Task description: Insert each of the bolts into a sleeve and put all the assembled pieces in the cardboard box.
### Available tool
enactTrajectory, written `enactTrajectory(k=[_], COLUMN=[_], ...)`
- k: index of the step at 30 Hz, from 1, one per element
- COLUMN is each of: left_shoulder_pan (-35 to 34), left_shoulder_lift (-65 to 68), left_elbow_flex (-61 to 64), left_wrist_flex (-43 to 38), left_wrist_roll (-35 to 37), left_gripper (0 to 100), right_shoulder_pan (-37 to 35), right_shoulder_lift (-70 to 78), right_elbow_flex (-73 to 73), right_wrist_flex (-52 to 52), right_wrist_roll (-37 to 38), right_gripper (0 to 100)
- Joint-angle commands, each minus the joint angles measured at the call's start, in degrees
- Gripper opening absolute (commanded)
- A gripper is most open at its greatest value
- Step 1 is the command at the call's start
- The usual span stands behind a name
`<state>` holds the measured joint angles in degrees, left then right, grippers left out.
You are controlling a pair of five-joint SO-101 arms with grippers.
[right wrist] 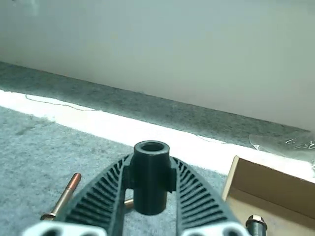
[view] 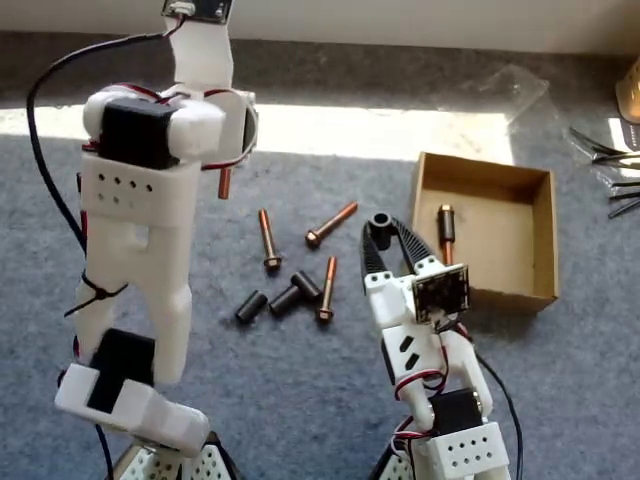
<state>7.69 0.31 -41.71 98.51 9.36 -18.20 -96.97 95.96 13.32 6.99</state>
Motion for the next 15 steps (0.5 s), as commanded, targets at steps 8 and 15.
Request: enactTrajectory(k=[8,15], left_shoulder_pan=[-0.3,-0.3], left_shoulder_lift=[-15.9,-26.9], left_elbow_flex=[7.5,14.0], left_wrist_flex=[0.3,-0.1], left_wrist_roll=[-0.4,-0.4], left_gripper=[1,1], right_shoulder_pan=[0.5,0.5], right_shoulder_lift=[-0.4,-0.4], right_elbow_flex=[6.4,6.4], right_wrist_flex=[0.0,0.0], right_wrist_roll=[0.6,0.6], right_gripper=[0.4,0.4])
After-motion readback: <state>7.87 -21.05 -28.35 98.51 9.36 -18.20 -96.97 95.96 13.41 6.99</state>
